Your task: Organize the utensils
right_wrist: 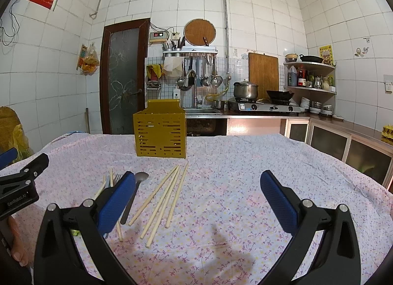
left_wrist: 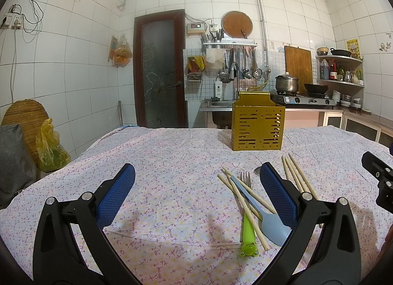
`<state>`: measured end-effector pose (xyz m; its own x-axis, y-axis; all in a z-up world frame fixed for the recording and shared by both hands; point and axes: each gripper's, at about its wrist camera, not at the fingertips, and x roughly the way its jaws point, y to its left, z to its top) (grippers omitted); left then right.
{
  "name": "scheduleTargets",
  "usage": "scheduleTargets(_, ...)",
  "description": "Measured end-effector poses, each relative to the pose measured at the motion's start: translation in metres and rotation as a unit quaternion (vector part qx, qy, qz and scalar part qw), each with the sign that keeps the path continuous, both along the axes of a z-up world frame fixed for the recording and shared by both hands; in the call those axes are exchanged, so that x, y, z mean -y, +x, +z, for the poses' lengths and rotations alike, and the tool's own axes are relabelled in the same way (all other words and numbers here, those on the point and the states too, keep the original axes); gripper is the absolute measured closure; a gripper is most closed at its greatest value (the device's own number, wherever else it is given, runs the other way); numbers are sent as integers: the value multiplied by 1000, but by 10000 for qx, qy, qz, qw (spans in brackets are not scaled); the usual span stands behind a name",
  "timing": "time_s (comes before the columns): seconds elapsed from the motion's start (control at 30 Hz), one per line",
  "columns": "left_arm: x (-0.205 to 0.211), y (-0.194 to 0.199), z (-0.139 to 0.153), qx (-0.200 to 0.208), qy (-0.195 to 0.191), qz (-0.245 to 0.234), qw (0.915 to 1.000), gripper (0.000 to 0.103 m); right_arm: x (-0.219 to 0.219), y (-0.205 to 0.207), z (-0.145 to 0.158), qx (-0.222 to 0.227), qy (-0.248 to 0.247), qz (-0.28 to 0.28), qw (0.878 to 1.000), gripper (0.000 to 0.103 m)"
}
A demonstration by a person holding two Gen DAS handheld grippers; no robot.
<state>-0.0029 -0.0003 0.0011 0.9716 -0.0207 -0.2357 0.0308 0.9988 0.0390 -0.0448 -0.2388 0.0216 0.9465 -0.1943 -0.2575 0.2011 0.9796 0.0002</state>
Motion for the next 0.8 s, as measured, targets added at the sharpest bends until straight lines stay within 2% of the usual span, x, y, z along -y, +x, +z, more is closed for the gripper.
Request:
scheduleTargets(0.53, 3, -2, 0, 74, 98, 76, 9999, 5, -3, 4, -2, -22, -58, 4, 10000, 4)
scheduleTargets(0.8, -1, 4, -2, -185, 7, 132, 9997, 5, -3, 2, 0, 48, 38, 282, 9996, 4)
